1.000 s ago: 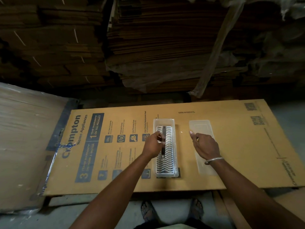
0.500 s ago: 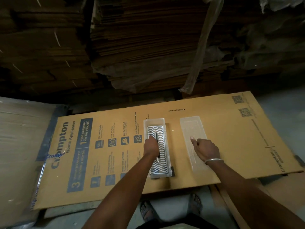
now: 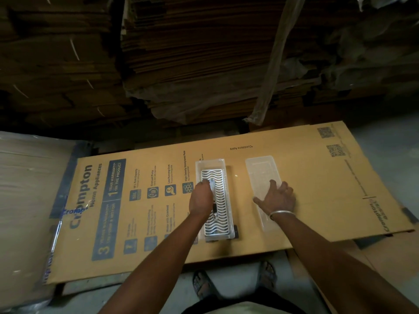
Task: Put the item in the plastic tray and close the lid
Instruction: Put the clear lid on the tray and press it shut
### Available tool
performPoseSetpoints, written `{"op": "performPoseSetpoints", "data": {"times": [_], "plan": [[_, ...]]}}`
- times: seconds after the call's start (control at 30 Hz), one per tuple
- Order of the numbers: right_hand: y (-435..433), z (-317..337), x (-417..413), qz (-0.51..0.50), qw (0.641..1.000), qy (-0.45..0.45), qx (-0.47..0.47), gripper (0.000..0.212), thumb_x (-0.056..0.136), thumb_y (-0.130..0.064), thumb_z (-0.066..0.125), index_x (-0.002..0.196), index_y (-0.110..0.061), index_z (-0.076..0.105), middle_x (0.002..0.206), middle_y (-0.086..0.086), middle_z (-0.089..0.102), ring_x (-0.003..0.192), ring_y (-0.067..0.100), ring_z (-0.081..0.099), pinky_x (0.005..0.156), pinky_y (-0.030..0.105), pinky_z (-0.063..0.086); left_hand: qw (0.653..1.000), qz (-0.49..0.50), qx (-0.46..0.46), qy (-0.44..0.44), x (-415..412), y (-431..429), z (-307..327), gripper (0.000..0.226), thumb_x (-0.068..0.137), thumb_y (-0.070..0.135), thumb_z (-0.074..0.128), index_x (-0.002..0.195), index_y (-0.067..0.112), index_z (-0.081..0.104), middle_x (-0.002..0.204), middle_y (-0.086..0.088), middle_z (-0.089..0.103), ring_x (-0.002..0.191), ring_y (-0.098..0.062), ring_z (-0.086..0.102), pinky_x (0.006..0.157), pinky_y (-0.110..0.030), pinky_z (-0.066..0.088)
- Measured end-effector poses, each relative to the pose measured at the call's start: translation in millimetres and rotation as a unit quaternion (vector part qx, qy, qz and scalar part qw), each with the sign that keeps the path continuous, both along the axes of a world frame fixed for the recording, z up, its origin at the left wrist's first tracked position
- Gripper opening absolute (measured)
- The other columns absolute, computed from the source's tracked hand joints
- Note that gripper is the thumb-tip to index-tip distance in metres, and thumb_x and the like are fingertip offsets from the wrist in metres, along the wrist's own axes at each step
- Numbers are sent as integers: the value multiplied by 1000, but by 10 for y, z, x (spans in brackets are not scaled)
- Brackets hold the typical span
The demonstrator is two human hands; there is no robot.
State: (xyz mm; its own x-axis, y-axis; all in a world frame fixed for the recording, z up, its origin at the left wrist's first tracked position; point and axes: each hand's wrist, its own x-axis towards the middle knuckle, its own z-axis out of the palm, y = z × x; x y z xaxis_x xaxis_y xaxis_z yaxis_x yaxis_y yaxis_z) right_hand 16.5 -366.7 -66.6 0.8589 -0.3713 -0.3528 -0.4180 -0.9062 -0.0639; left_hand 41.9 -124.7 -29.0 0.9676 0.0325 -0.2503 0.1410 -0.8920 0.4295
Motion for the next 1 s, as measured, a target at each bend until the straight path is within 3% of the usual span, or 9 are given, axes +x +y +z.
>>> {"op": "performPoseSetpoints", "data": {"times": [0.17,0.43,0.67,0.77,0.83,0.93,1.0], "plan": [[9,-50,27,-37,999,27,24,104,64,-73,72,146,-25,32,138,20,39,123,39,42,91,47,48,996,56,-70,-21,-201,345,30,31,93,22,73,121,12,63,117,-6,66,104,-23,66,85,-36,51],[278,316,119,-58,996,9,67,110,64,-77,69,153,-39,17,129,19,38,114,37,42,83,46,47,974,152,-160,52,-482,626,-95,33,99,34,64,115,7,70,104,-10,77,93,-28,72,83,-35,53],[984,821,31,40,994,-10,102,113,64,-86,59,154,-42,6,134,21,31,118,39,38,82,46,49,941,197,-245,126,-544,716,-172,31,97,46,57,105,20,72,102,-5,76,90,-32,74,86,-51,62],[1307,860,-62,74,992,-4,105,116,65,-85,59,155,-40,3,135,21,29,119,38,36,83,46,49,911,225,-314,145,-610,745,-196,28,100,41,57,98,17,71,85,-5,73,72,-27,70,79,-53,64],[1467,827,-97,82,992,4,99,116,65,-85,58,156,-40,1,135,20,29,118,37,36,83,45,49,884,243,-363,164,-676,750,-141,28,104,31,56,102,7,69,80,-7,67,66,-23,61,73,-46,61],[1615,761,-92,82,993,27,85,116,66,-86,56,157,-40,0,132,18,30,116,34,37,79,41,47,852,242,-411,217,-773,794,-95,33,105,31,53,106,2,67,79,-9,58,67,-22,52,67,-40,49],[1671,717,-67,83,993,43,75,116,67,-87,55,158,-39,0,132,18,30,114,33,36,75,40,45,831,249,-427,254,-811,817,-79,31,105,27,48,108,2,67,81,-11,58,73,-24,54,71,-40,50]]}}
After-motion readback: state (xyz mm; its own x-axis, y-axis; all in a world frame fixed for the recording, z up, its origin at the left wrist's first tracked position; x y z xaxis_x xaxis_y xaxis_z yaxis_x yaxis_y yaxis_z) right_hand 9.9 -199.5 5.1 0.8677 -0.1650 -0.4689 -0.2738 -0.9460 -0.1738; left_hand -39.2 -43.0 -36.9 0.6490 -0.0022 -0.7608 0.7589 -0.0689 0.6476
